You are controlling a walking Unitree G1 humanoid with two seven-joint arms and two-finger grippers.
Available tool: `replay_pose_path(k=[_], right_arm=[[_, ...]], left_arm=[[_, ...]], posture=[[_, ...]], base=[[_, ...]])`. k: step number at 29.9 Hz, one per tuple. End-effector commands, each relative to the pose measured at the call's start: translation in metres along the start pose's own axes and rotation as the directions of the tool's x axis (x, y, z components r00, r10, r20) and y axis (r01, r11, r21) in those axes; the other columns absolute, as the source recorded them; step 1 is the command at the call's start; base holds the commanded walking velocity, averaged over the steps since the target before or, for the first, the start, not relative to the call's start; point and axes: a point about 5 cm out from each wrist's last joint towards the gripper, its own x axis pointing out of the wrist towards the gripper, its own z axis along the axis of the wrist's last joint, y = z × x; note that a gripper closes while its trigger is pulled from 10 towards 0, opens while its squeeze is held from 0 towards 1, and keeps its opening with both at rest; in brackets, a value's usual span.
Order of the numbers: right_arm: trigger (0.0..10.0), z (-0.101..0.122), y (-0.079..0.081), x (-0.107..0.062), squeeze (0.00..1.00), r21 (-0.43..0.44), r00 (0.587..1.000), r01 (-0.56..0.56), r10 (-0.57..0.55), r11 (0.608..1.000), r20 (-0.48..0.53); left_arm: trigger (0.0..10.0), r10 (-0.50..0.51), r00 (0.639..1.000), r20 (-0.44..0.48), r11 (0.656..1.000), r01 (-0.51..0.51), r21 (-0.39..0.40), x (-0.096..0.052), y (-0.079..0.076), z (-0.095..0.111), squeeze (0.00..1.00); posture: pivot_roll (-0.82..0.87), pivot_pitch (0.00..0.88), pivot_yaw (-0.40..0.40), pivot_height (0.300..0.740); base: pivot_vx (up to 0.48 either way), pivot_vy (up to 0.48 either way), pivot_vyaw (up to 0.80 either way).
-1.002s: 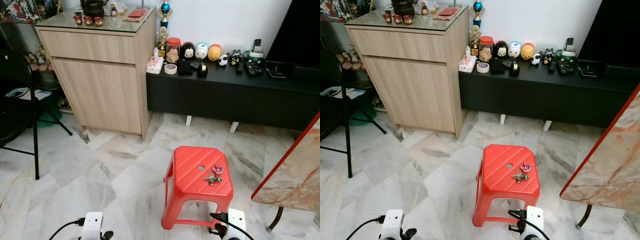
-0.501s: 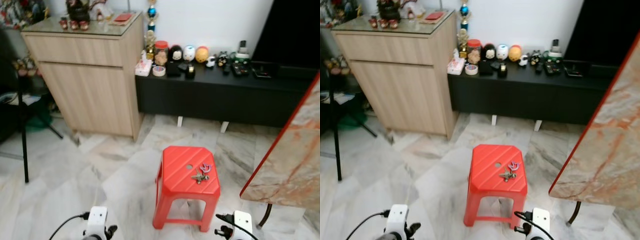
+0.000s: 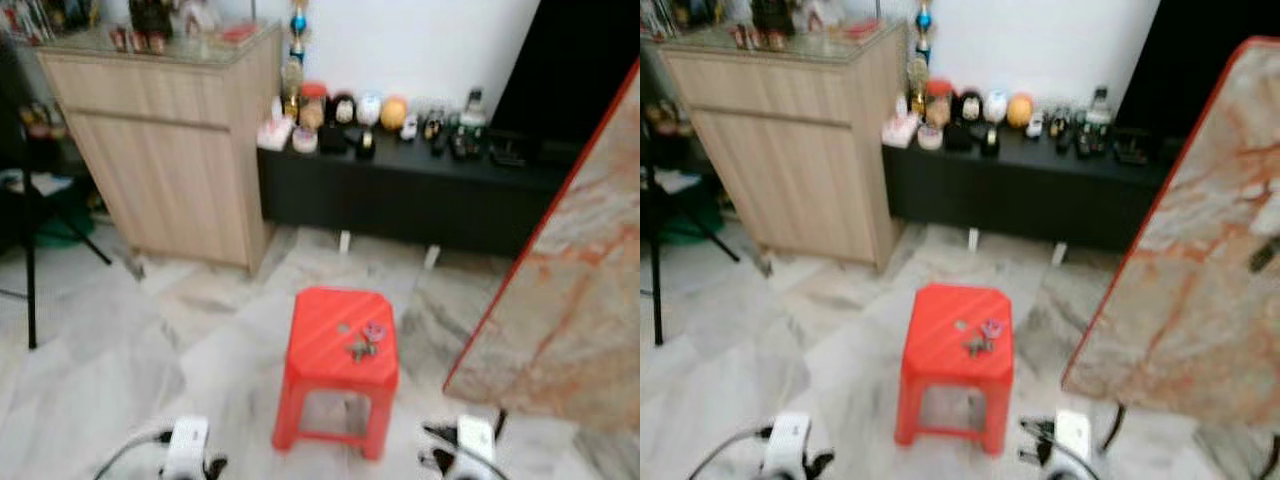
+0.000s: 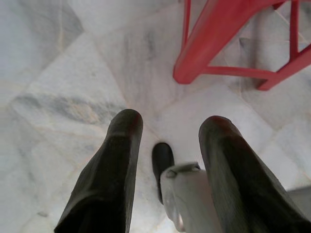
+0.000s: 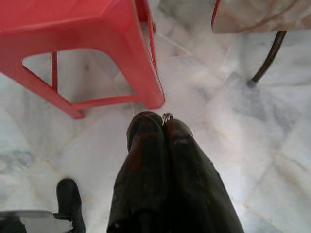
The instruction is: Hang keys on a hook
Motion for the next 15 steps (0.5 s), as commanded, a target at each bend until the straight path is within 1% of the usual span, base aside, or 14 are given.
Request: replay_pose_path(k=[1, 6, 15], right_arm=[[10.0, 0.0019, -0.0118, -0.0013, 0.00, -0.001, 0.999, 0.034, -0.034, 0.999, 0.008], [10.0, 0.0039, -0.0114, -0.0009, 0.00, -0.002, 0.999, 0.036, -0.036, 0.999, 0.014], [10.0, 0.0114, -0.0060, 0.0010, 0.00, 0.004, 0.999, 0.021, -0.022, 1.000, 0.042]], left_arm=[[10.0, -0.022, 1.000, -0.009, 1.000, 0.022, 0.000, 0.0004, -0.0081, -0.0031, 0.00], [10.0, -0.027, 1.000, -0.006, 1.000, 0.027, 0.002, 0.0008, -0.0096, -0.0022, 0.00], [10.0, -0.031, 1.000, 0.001, 0.999, 0.031, 0.005, 0.0017, -0.0110, 0.0007, 0.00]], posture=[[0.09, 0.000, -0.048, 0.740], [0.09, 0.000, -0.046, 0.740], [0.09, 0.000, -0.044, 0.740]], base=[[0.000, -0.255, 0.00], [0.000, -0.256, 0.00], [0.000, -0.258, 0.00]])
